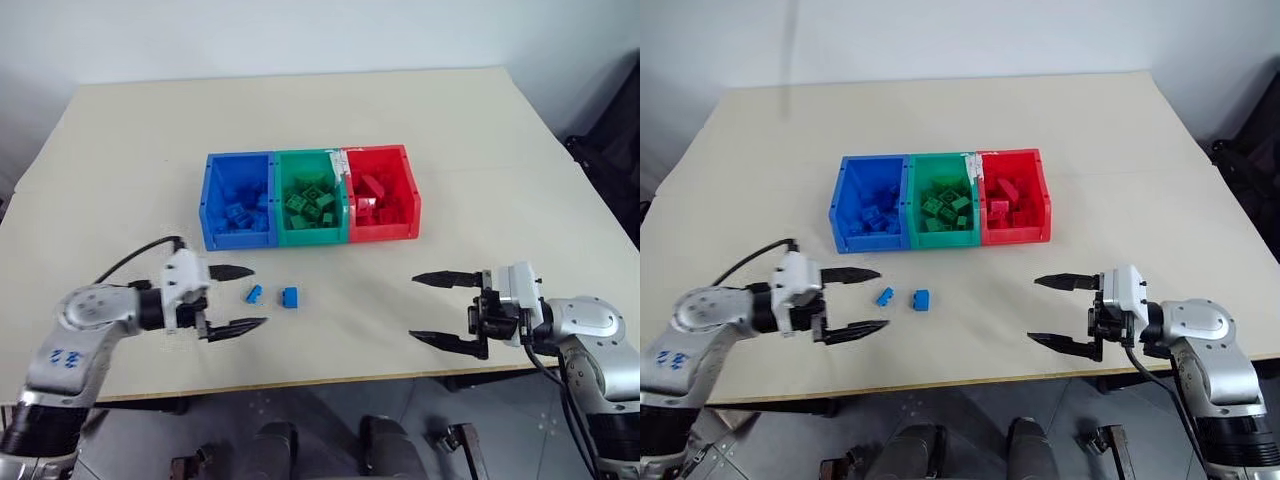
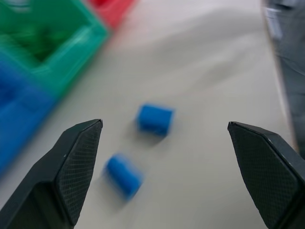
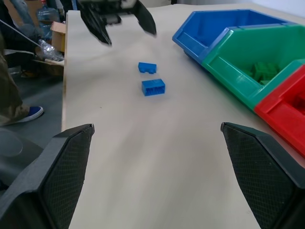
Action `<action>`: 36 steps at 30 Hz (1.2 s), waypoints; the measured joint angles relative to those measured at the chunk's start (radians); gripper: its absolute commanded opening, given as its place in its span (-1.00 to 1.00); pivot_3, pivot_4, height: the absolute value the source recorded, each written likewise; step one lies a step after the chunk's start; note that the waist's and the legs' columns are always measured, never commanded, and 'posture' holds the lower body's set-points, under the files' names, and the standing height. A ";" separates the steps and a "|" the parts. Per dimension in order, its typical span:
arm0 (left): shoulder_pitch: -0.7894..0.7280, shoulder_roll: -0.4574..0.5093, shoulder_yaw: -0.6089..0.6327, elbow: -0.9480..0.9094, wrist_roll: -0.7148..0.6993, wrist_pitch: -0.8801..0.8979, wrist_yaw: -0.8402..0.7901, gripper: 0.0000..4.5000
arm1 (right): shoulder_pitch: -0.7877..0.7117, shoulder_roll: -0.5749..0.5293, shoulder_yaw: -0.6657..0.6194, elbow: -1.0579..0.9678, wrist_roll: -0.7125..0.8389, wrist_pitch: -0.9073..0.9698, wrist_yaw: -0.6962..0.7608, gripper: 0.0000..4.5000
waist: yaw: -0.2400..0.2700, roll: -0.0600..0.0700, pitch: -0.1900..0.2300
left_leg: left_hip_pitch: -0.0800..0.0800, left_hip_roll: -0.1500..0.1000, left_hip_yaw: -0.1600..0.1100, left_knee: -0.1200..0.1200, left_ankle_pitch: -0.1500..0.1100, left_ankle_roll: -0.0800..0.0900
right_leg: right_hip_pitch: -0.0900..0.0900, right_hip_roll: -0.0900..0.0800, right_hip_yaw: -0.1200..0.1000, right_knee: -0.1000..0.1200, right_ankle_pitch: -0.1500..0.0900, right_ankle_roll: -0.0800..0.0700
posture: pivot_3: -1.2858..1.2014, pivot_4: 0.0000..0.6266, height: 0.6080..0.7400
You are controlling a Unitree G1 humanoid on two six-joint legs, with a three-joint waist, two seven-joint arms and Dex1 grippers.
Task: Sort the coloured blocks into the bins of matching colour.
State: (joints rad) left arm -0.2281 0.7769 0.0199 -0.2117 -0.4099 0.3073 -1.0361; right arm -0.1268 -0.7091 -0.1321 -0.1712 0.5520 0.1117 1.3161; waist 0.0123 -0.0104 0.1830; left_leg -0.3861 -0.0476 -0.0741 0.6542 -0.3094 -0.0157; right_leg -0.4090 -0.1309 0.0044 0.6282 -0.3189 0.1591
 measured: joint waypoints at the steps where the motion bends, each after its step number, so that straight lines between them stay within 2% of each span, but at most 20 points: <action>1: -0.037 -0.019 -0.037 0.016 0.025 0.004 0.003 1.00 | 0.005 -0.002 0.000 -0.012 0.002 0.007 -0.004 0.98 | 0.001 0.000 0.000 | 0.000 -0.003 0.000 0.000 0.000 0.000 | 0.000 0.000 0.000 0.000 0.000 0.000 | 0.03 -0.52 1.00; 6: -0.186 -0.087 -0.235 0.133 0.188 0.016 0.019 1.00 | 0.044 -0.006 -0.003 -0.074 0.018 0.040 -0.035 0.98 | 0.001 0.000 0.000 | -0.001 -0.004 0.000 0.001 0.000 0.000 | 0.000 0.000 0.000 0.001 0.000 0.000 | 0.03 -0.52 1.00; 11: -0.247 -0.113 -0.282 0.192 0.273 0.018 0.039 1.00 | 0.069 -0.006 -0.003 -0.101 0.020 0.046 -0.059 0.98 | 0.002 0.000 0.000 | -0.001 -0.004 0.000 0.003 0.000 0.001 | 0.000 0.000 0.000 0.001 0.000 0.001 | 0.03 -0.52 1.00; 12: -0.253 -0.115 -0.286 0.193 0.280 0.020 0.039 0.82 | 0.070 -0.006 -0.003 -0.104 0.020 0.047 -0.062 1.00 | 0.004 0.000 0.000 | -0.001 -0.004 0.000 0.004 0.000 0.001 | 0.001 0.000 0.000 0.001 0.001 0.001 | 0.03 -0.52 1.00; 14: -0.256 -0.125 -0.287 0.193 0.290 0.021 0.040 0.62 | 0.070 -0.006 -0.003 -0.105 0.020 0.047 -0.066 1.00 | 0.007 0.000 0.000 | -0.001 -0.005 0.000 0.005 -0.001 0.001 | 0.001 0.000 0.000 0.000 0.001 0.001 | 0.03 -0.52 1.00; 21: -0.251 -0.131 -0.286 0.191 0.295 0.021 0.039 -0.33 | 0.068 -0.006 0.007 -0.105 0.019 0.046 -0.076 1.00 | 0.011 0.000 0.000 | -0.001 -0.005 0.000 0.007 -0.001 0.001 | 0.001 0.000 0.001 0.001 0.001 0.002 | 0.03 -0.52 1.00; 25: -0.207 -0.134 -0.221 0.184 0.264 0.029 0.054 -0.35 | 0.056 -0.004 0.011 -0.099 0.017 0.042 -0.081 1.00 | 0.009 0.000 0.000 | -0.001 -0.004 0.000 0.007 -0.001 0.001 | 0.001 0.000 0.001 0.001 0.001 0.002 | 0.03 -0.52 1.00; 30: -0.190 -0.150 -0.021 0.167 0.126 0.059 0.099 -0.35 | 0.025 0.016 0.013 -0.092 0.020 0.038 -0.093 1.00 | 0.009 0.000 0.000 | -0.002 -0.004 -0.001 0.008 -0.001 0.001 | 0.000 -0.001 0.001 0.001 0.001 0.002 | 0.03 -0.52 1.00; 33: -0.204 -0.178 0.094 0.155 0.053 0.097 0.163 -0.35 | 0.000 0.059 0.004 -0.094 0.043 0.045 -0.146 1.00 | 0.011 0.000 0.000 | -0.002 -0.004 -0.002 0.009 -0.001 0.001 | 0.001 -0.001 0.000 0.001 0.001 0.002 | 0.03 -0.52 1.00; 36: -0.245 -0.190 0.144 0.172 0.030 0.123 0.233 -0.35 | -0.023 0.106 -0.002 -0.104 0.071 0.058 -0.212 1.00 | 0.013 0.000 0.000 | -0.002 -0.006 -0.002 0.009 -0.001 0.001 | 0.001 -0.001 0.000 0.002 0.001 0.002 | 0.03 -0.52 1.00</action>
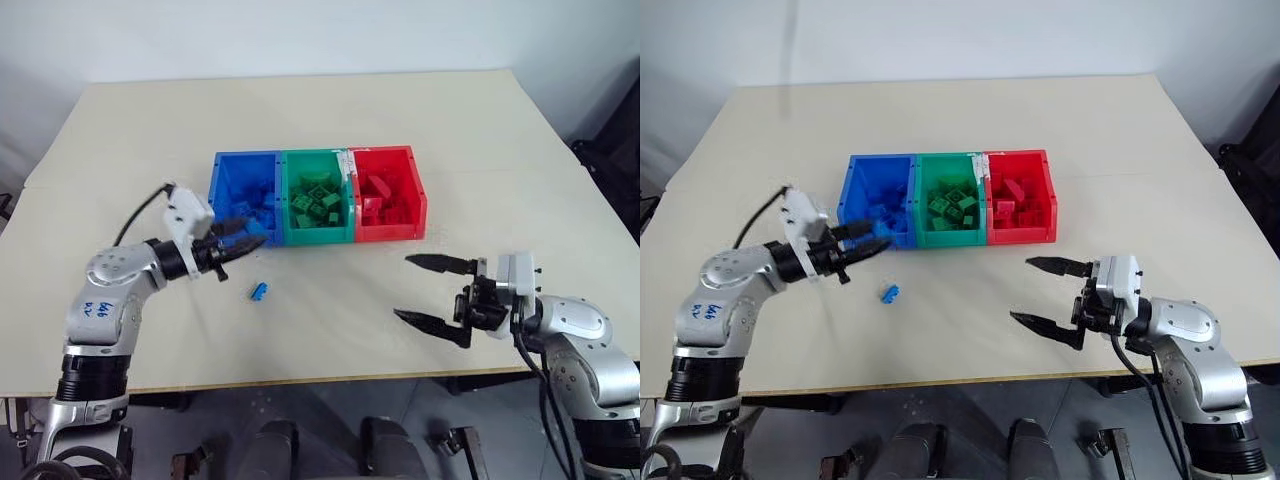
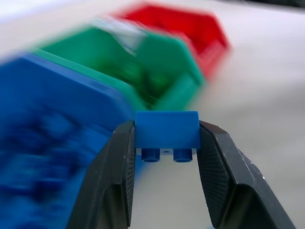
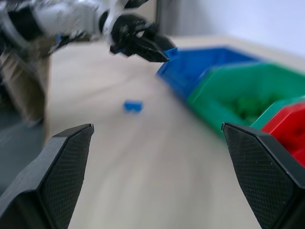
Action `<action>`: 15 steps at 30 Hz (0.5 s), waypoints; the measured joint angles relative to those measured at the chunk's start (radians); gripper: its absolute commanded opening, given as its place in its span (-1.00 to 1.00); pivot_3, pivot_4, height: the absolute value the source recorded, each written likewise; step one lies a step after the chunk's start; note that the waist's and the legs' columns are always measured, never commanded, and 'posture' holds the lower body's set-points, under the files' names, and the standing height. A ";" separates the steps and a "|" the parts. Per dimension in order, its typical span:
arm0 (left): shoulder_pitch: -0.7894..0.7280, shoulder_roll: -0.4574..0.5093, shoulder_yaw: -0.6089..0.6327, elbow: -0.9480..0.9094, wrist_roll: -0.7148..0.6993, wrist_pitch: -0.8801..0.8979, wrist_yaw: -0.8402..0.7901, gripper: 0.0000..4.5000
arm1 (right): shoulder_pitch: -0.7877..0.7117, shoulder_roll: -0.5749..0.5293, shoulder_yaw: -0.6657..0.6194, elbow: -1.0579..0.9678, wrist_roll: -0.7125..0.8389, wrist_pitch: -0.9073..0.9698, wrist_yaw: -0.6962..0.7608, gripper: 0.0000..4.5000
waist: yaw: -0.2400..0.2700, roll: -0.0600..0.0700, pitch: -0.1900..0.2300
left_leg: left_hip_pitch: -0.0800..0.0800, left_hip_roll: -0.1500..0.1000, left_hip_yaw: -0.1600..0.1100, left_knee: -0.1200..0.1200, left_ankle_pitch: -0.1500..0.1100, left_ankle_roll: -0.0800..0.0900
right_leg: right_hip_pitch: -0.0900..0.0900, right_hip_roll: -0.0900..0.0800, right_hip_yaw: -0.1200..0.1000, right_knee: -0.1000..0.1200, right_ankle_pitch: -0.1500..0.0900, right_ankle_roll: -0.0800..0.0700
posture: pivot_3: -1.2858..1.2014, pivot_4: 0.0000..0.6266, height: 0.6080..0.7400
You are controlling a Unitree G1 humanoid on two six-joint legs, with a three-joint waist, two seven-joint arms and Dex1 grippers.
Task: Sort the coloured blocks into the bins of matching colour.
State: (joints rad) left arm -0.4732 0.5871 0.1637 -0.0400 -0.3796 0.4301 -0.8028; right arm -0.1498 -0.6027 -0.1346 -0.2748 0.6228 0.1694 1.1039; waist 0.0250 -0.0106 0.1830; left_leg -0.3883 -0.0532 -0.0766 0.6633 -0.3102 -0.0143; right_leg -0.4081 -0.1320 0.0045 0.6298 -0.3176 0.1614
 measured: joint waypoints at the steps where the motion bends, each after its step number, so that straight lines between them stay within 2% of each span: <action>1: -0.033 -0.013 0.014 0.029 0.001 0.005 0.035 -0.35 | -0.008 0.022 -0.006 -0.004 0.006 0.004 -0.032 1.00 | 0.001 0.000 0.000 | 0.000 -0.001 0.000 0.000 0.000 0.000 | 0.000 0.000 0.000 0.000 0.000 0.000 | 0.03 -0.52 1.00; 8: -0.201 -0.082 -0.027 0.239 0.082 -0.060 0.147 -0.35 | -0.024 0.055 -0.008 -0.041 -0.001 -0.010 -0.104 1.00 | -0.002 0.000 0.000 | -0.001 -0.002 0.001 0.000 0.000 0.001 | -0.001 -0.001 0.000 0.006 0.000 0.000 | 0.03 -0.52 1.00; 15: -0.265 -0.115 -0.048 0.377 0.116 -0.109 0.168 0.70 | -0.017 0.038 -0.007 -0.040 -0.010 -0.015 -0.087 1.00 | -0.010 0.000 0.000 | -0.001 -0.001 0.001 0.000 0.000 0.001 | -0.002 0.000 0.000 0.007 0.000 0.000 | 0.03 -0.52 1.00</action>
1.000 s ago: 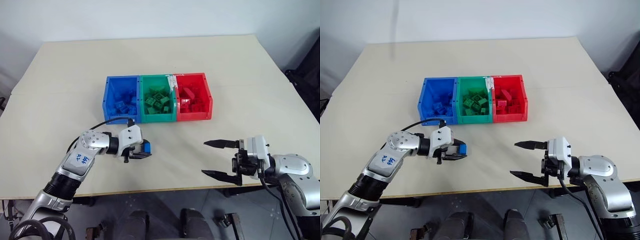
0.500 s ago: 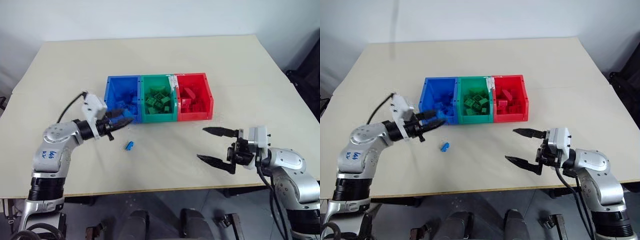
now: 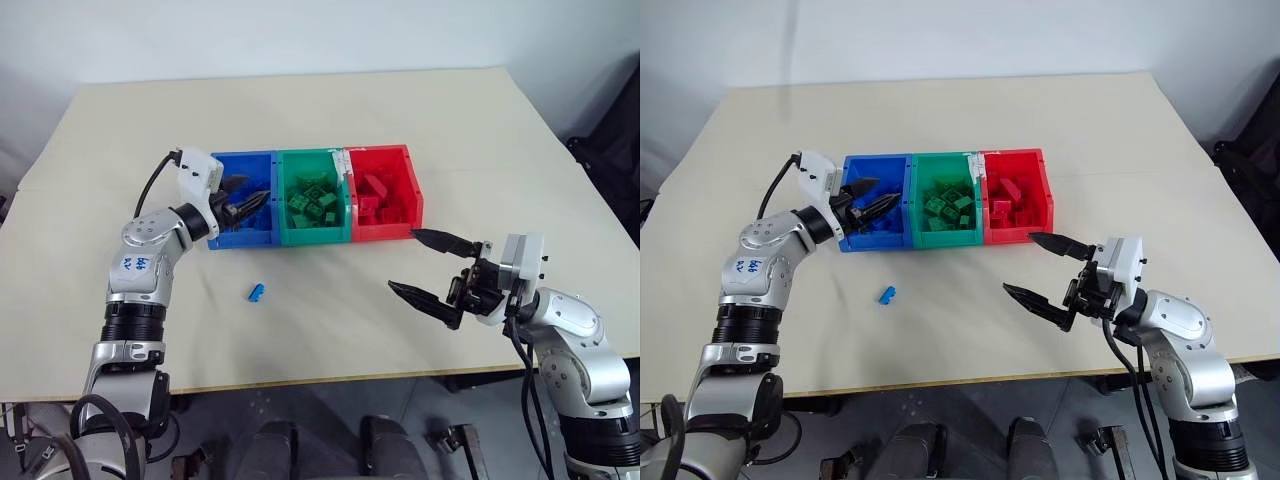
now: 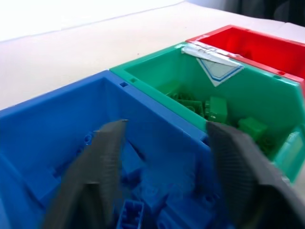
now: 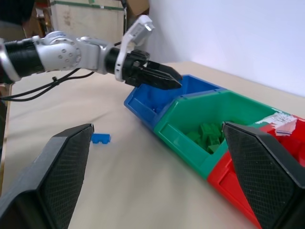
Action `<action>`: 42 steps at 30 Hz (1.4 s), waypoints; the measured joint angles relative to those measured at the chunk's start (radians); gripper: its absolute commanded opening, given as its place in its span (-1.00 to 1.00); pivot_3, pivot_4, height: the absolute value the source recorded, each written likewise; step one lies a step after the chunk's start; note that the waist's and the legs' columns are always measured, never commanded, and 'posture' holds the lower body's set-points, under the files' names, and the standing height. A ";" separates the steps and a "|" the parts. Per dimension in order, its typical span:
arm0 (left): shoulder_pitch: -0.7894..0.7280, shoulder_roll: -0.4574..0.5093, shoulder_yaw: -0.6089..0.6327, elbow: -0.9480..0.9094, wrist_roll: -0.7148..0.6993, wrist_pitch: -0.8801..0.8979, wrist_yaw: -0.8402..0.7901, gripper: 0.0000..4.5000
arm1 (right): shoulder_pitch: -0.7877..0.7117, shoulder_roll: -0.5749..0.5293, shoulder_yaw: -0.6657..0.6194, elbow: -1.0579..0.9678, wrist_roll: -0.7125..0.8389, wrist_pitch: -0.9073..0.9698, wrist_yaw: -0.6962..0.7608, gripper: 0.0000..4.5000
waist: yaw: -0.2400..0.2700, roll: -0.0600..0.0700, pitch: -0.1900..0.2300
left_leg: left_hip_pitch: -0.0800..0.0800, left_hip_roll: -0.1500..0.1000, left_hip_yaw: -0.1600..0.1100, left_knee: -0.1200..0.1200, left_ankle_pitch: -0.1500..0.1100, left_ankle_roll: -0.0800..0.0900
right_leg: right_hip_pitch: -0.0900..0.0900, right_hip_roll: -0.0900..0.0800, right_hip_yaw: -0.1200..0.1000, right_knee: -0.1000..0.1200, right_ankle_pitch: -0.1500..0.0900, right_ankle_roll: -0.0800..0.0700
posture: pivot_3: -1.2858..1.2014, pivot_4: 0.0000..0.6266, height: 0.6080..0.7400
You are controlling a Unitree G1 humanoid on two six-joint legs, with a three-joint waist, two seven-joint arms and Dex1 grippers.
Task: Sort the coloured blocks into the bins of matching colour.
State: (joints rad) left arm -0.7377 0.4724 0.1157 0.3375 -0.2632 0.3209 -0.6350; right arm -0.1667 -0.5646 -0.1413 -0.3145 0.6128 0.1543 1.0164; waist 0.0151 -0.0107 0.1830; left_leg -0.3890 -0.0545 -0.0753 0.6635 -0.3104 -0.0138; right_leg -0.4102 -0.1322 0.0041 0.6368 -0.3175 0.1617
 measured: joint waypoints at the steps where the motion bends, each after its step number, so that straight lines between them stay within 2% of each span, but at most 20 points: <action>1: 0.001 0.005 0.000 -0.001 0.003 -0.005 0.000 0.83 | 0.000 -0.001 0.000 0.000 0.000 0.000 0.003 1.00 | -0.002 0.000 0.000 | 0.000 0.000 0.000 0.000 0.000 0.000 | 0.000 0.000 0.000 0.000 0.000 0.000 | 0.03 -0.52 1.00; 2: 0.006 0.014 0.000 -0.005 0.005 -0.007 -0.002 0.98 | 0.000 -0.002 0.000 0.002 0.000 0.000 0.006 1.00 | -0.004 0.000 0.000 | 0.000 0.000 0.000 0.000 0.000 0.000 | 0.000 0.000 0.000 0.000 0.000 0.000 | 0.03 -0.52 1.00; 5: 0.077 0.065 0.038 -0.060 -0.009 -0.030 -0.025 0.99 | 0.000 -0.008 0.005 0.011 -0.001 -0.003 0.033 1.00 | -0.020 0.000 0.000 | 0.000 0.000 0.000 -0.001 0.000 0.000 | -0.001 0.000 0.000 0.000 0.000 0.000 | 0.03 -0.52 1.00; 9: 0.256 0.158 0.147 -0.173 -0.073 -0.079 -0.117 0.99 | -0.008 -0.017 0.016 0.050 -0.009 -0.015 0.077 1.00 | -0.029 0.000 0.000 | 0.000 0.002 0.000 -0.002 0.000 0.000 | -0.001 0.000 0.000 -0.001 0.000 0.000 | 0.03 -0.52 1.00; 12: 0.482 0.278 0.255 -0.240 -0.094 -0.140 -0.231 0.99 | -0.017 -0.032 0.023 0.094 -0.019 -0.030 0.135 1.00 | -0.041 0.000 0.000 | 0.001 0.006 0.000 -0.003 -0.001 0.000 | -0.001 -0.001 0.000 -0.002 0.000 -0.001 | 0.03 -0.52 1.00; 16: 0.658 0.337 0.378 -0.275 -0.151 -0.150 -0.321 0.99 | -0.049 -0.045 0.051 0.146 -0.038 -0.052 0.207 1.00 | -0.029 0.000 0.000 | 0.001 0.007 0.000 -0.002 -0.001 0.001 | 0.002 -0.001 0.000 -0.008 0.000 -0.001 | 0.03 -0.52 1.00; 19: 0.844 0.367 0.479 -0.299 -0.174 -0.189 -0.417 0.99 | -0.072 -0.056 0.067 0.192 -0.053 -0.080 0.267 1.00 | -0.027 0.000 0.000 | 0.002 0.007 0.001 -0.002 -0.003 0.002 | 0.002 -0.002 0.001 -0.009 0.000 -0.001 | 0.03 -0.52 1.00; 22: 0.945 0.365 0.505 -0.325 -0.200 -0.203 -0.484 0.99 | -0.071 -0.073 0.092 0.221 -0.065 -0.089 0.320 1.00 | -0.009 0.000 0.000 | 0.001 0.008 0.000 -0.002 -0.003 0.002 | 0.003 -0.002 -0.001 -0.010 0.000 -0.001 | 0.03 -0.52 1.00; 28: 0.987 0.347 0.498 -0.390 -0.219 -0.207 -0.492 0.99 | -0.059 -0.096 0.098 0.221 -0.065 -0.089 0.358 1.00 | -0.002 0.000 0.000 | 0.002 0.009 0.002 -0.001 -0.004 0.001 | 0.003 -0.001 0.000 -0.010 0.000 -0.001 | 0.03 -0.52 1.00; 33: 0.928 0.289 0.382 -0.530 -0.229 -0.133 -0.412 0.99 | -0.056 -0.138 0.087 0.222 -0.065 -0.086 0.360 1.00 | 0.005 0.000 0.000 | 0.002 0.009 0.002 -0.001 -0.004 0.001 | 0.003 -0.001 -0.001 -0.010 0.000 -0.001 | 0.03 -0.52 1.00; 35: 0.883 0.252 0.310 -0.621 -0.249 -0.066 -0.345 0.99 | -0.051 -0.152 0.078 0.224 -0.066 -0.090 0.363 1.00 | 0.007 0.000 0.000 | 0.002 0.009 0.002 0.000 -0.004 0.001 | 0.003 -0.001 0.000 -0.010 0.001 -0.001 | 0.03 -0.52 1.00; 38: 0.860 0.259 0.182 -0.735 -0.194 0.014 -0.266 0.99 | -0.043 -0.156 0.062 0.230 -0.074 -0.098 0.362 1.00 | 0.005 0.000 0.000 | 0.002 0.009 0.003 -0.001 -0.004 0.001 | 0.002 0.000 0.000 -0.009 0.001 -0.001 | 0.03 -0.52 1.00; 42: 0.736 0.227 0.082 -0.820 -0.161 0.314 -0.028 0.99 | -0.031 -0.156 0.055 0.237 -0.079 -0.112 0.356 1.00 | 0.004 0.000 0.000 | 0.002 0.010 0.003 0.000 -0.004 0.001 | 0.002 0.002 0.001 -0.008 0.001 -0.001 | 0.03 -0.52 1.00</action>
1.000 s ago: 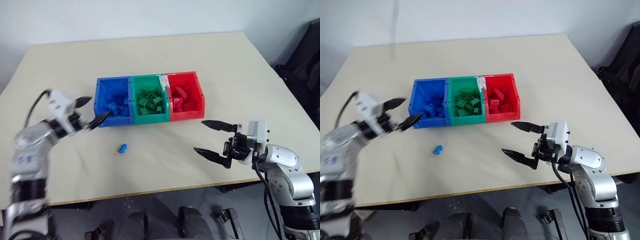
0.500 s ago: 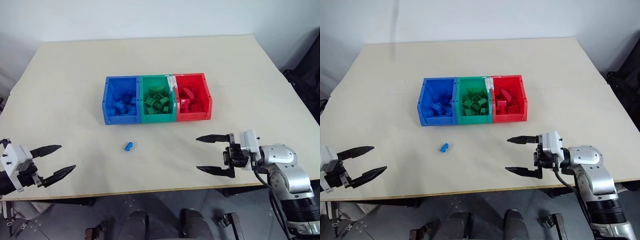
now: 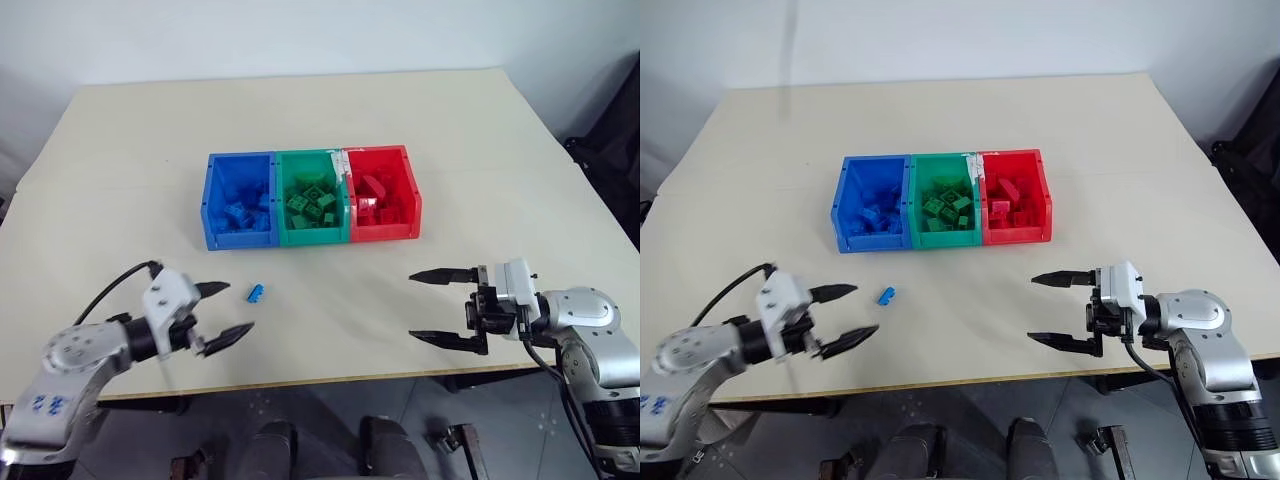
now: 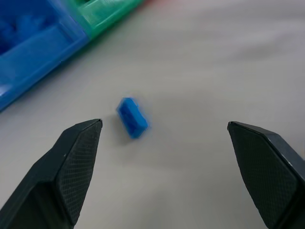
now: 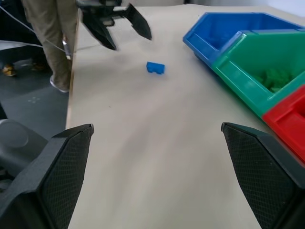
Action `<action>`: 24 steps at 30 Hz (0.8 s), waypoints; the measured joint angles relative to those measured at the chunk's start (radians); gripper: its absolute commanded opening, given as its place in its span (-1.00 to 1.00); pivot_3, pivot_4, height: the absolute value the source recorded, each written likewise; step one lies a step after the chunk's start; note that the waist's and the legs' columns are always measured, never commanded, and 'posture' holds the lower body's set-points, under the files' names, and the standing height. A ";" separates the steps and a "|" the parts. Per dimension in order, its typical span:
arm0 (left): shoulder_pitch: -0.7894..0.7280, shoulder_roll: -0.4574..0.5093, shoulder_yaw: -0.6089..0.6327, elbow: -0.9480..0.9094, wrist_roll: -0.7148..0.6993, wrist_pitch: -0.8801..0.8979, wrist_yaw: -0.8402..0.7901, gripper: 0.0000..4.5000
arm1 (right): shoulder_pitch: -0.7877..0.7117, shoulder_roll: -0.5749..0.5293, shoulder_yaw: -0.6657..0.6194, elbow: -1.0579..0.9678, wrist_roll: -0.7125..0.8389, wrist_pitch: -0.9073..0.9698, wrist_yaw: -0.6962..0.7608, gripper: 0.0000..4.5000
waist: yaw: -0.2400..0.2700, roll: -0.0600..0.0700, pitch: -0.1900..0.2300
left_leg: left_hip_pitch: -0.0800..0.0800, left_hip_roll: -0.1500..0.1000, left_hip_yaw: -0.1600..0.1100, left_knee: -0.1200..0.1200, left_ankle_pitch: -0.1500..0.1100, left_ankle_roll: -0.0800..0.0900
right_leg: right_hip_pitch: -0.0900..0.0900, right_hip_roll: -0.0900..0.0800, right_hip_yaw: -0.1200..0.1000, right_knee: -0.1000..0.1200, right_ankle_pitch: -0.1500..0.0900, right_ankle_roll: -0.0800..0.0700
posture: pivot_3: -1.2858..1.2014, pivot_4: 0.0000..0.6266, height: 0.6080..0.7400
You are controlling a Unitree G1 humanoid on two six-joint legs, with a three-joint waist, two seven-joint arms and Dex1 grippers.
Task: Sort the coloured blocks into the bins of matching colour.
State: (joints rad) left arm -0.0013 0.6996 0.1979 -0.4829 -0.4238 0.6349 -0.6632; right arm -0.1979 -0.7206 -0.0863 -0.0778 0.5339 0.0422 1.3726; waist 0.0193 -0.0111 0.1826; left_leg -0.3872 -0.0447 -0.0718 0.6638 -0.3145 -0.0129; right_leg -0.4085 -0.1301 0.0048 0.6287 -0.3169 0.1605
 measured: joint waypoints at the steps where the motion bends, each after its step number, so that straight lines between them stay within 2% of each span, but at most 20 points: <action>1: -0.014 0.002 -0.013 -0.020 0.002 0.047 0.031 0.99 | 0.001 0.000 0.000 0.000 0.000 -0.002 -0.001 1.00 | -0.002 0.000 0.000 | 0.000 0.000 0.000 0.000 0.000 0.000 | 0.000 0.000 0.000 0.000 0.000 0.000 | 0.03 -0.52 1.00; 6: -0.066 -0.027 -0.086 -0.051 0.022 0.206 0.150 0.99 | 0.012 0.006 0.001 -0.001 -0.007 -0.007 -0.013 1.00 | 0.000 0.000 0.000 | 0.000 0.000 0.000 0.000 0.000 0.000 | 0.000 0.000 0.000 -0.001 0.000 0.000 | 0.03 -0.52 1.00; 10: -0.071 -0.043 -0.129 -0.049 0.043 0.250 0.198 0.99 | 0.012 0.017 0.001 -0.002 -0.008 -0.022 -0.026 1.00 | 0.002 0.000 0.000 | 0.000 0.000 0.000 0.000 0.000 0.000 | 0.000 0.000 0.000 -0.001 0.000 0.000 | 0.03 -0.52 1.00; 13: -0.081 -0.064 -0.154 -0.029 0.077 0.222 0.219 0.72 | 0.012 0.025 0.002 -0.002 -0.019 -0.030 -0.036 1.00 | 0.003 0.000 0.000 | 0.000 -0.001 0.000 0.000 0.000 0.000 | 0.000 -0.001 0.000 -0.001 0.000 0.000 | 0.03 -0.52 1.00; 21: -0.131 -0.088 -0.179 0.072 0.122 0.132 0.212 -0.45 | 0.009 0.055 0.018 -0.002 -0.040 -0.044 -0.061 1.00 | 0.009 0.002 -0.001 | 0.000 -0.002 0.000 0.001 0.000 0.000 | 0.001 -0.002 0.000 -0.001 0.000 0.000 | 0.03 -0.52 1.00; 24: -0.142 -0.085 -0.187 0.092 0.127 0.115 0.192 -0.82 | 0.009 0.056 0.021 -0.002 -0.041 -0.044 -0.071 1.00 | 0.008 0.003 -0.002 | 0.000 -0.002 0.000 0.001 0.000 0.000 | 0.001 -0.001 0.000 -0.001 0.000 0.000 | 0.03 -0.52 1.00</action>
State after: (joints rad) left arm -0.1435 0.6146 0.0112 -0.3913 -0.2967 0.7498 -0.4712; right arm -0.1890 -0.6641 -0.0652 -0.0798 0.4929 -0.0015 1.3018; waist 0.0270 -0.0077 0.1806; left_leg -0.3869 -0.0469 -0.0722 0.6651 -0.3142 -0.0132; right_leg -0.4072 -0.1316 0.0049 0.6281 -0.3168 0.1608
